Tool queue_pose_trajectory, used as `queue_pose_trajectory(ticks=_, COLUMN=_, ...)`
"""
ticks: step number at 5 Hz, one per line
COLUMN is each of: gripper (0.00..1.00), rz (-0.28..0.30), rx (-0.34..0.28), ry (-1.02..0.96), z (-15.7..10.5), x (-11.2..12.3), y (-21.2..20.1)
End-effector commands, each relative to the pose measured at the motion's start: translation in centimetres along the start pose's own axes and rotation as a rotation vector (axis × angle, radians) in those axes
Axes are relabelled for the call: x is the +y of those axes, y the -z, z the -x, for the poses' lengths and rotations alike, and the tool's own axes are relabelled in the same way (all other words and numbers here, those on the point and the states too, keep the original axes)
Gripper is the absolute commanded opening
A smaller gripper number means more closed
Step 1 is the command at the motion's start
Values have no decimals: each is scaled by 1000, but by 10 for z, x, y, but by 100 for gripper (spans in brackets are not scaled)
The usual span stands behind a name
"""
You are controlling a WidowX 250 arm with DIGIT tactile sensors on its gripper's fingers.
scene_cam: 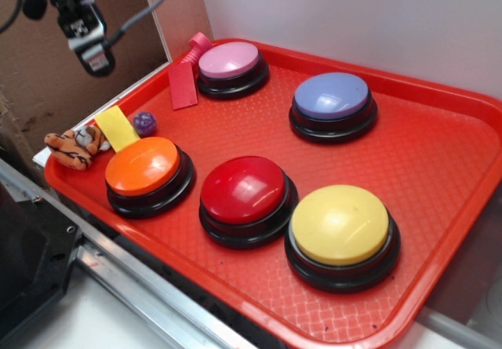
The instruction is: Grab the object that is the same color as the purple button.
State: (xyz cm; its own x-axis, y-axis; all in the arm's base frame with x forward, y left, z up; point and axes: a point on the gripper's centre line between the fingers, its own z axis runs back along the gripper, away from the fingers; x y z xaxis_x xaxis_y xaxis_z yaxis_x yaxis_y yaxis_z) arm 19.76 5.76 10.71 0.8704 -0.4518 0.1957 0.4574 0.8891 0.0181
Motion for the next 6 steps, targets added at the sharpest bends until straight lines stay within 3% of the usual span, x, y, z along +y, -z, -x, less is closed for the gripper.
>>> queue_pose_trajectory(ticks=1, gripper=100, rz=38, rx=-49, ry=116, z=-11, x=28, y=44)
queue_pose_trajectory(ticks=3, gripper=100, rz=64, rx=28, ry=164, z=-20, x=27, y=84)
queue_pose_trajectory(ticks=5, gripper=100, rz=100, rx=26, ry=214, z=-29, x=23, y=98)
queue_pose_trajectory(ticks=6, gripper=0, rz=138, rx=33, ry=209, z=-26, x=25, y=101)
